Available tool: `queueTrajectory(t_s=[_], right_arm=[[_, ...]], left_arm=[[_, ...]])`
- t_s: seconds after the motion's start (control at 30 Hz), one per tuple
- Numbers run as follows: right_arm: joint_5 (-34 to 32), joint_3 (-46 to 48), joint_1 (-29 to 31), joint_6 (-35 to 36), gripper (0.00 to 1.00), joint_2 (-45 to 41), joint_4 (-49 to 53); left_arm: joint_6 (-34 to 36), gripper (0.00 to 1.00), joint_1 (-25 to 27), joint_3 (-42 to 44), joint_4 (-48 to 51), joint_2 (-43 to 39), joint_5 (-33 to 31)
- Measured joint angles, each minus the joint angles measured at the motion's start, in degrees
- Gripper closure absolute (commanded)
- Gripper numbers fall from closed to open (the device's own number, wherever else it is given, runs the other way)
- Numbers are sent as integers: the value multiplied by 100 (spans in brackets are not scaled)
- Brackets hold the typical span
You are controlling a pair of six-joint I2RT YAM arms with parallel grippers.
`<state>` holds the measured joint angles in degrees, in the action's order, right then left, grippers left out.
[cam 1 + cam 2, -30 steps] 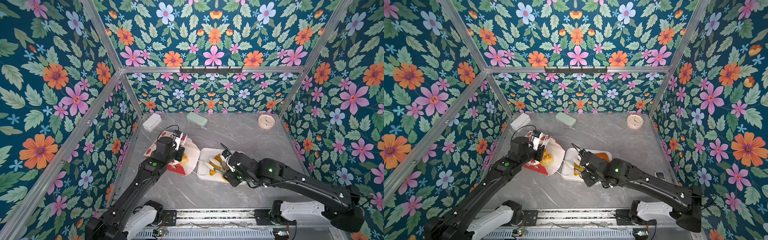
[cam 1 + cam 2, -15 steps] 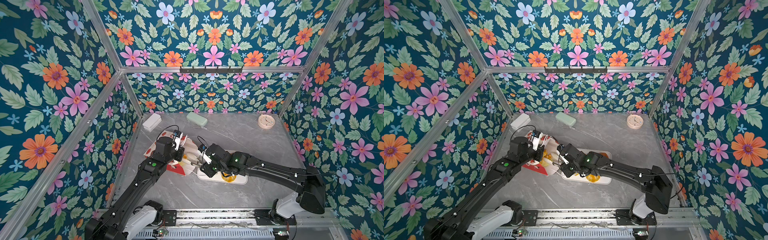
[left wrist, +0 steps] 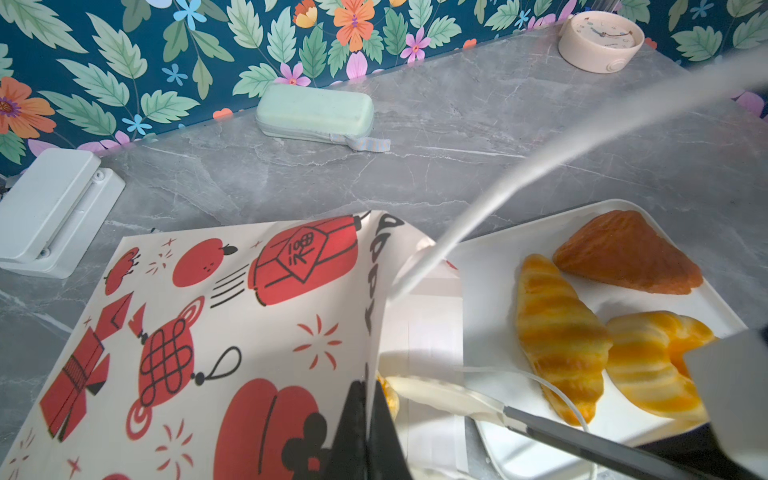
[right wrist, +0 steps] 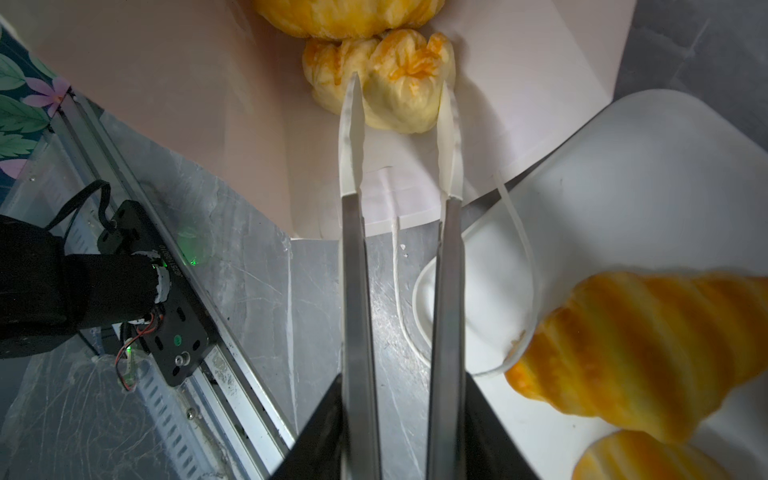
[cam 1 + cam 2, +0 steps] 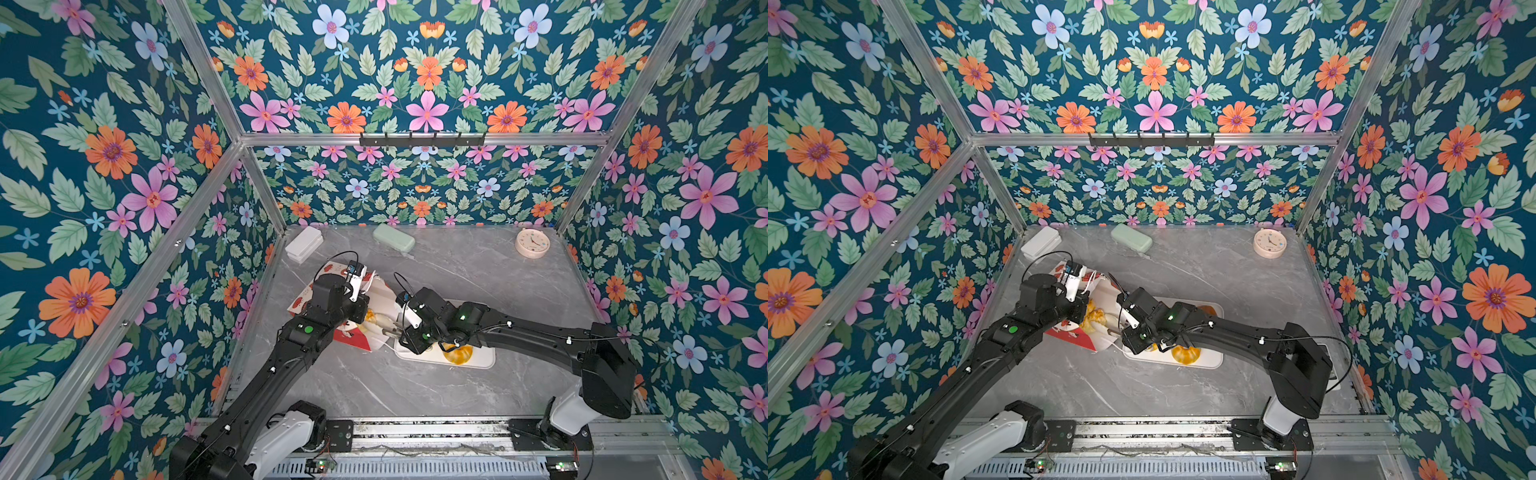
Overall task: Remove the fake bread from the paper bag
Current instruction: 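Move the right tongs into the bag opening held by the left gripper, then close the tongs on the pale twisted pastry and lift it out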
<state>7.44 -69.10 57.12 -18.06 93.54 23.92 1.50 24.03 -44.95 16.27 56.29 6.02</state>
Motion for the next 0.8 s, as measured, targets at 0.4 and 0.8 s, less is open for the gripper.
queueTrajectory(t_s=[0.4,0.8], right_arm=[[-2,157,-15,-103,80,44,-293],[-243,350,-17,140,84,-911,363]], left_arm=[[15,100,0,4,4,0,-17],[-11,100,0,-28,-4,109,-254]])
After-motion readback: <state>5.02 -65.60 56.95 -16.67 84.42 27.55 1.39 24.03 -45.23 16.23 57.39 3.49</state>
